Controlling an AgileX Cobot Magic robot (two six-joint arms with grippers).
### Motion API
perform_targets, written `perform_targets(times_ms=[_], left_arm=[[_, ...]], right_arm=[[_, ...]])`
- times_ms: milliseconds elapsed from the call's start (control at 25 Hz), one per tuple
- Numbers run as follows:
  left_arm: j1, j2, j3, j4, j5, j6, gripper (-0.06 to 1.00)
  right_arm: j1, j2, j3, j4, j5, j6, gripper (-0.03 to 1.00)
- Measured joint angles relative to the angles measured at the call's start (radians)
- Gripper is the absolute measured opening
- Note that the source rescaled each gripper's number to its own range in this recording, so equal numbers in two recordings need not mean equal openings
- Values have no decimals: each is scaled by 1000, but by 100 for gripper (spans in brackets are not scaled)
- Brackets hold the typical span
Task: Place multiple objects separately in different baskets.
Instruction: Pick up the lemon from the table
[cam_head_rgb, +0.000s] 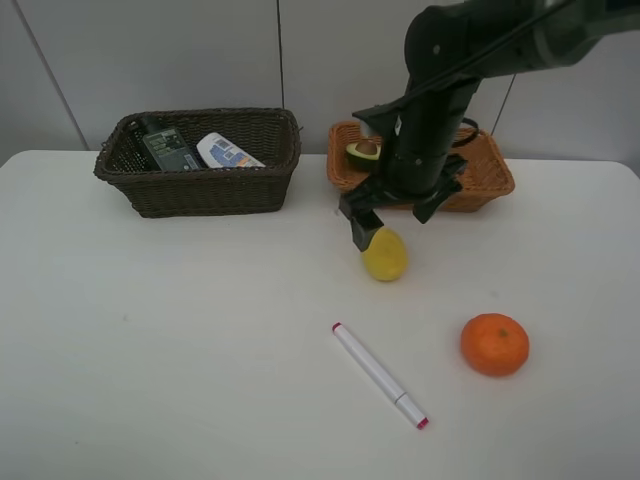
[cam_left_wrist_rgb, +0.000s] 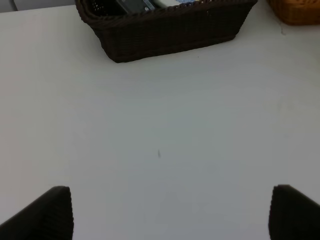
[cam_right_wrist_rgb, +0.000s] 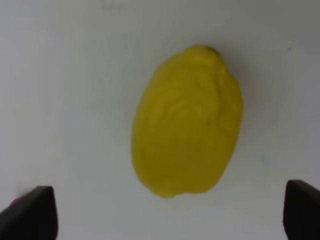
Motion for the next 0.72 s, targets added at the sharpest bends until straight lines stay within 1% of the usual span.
perform_targets(times_ms=[200, 600, 640, 720], left_arm=[[0, 0, 0, 0, 0, 0, 100], [0, 0, 0, 0, 0, 1, 100], [0, 0, 0, 0, 0, 1, 100], [0, 0, 0, 0, 0, 1, 100]], right_arm=[[-5, 43, 17, 25, -60, -8, 99], [-11, 149, 24, 30, -161, -39, 99], [-11, 155, 24, 30, -168, -43, 98], [-11, 170, 24, 30, -176, -48, 90]])
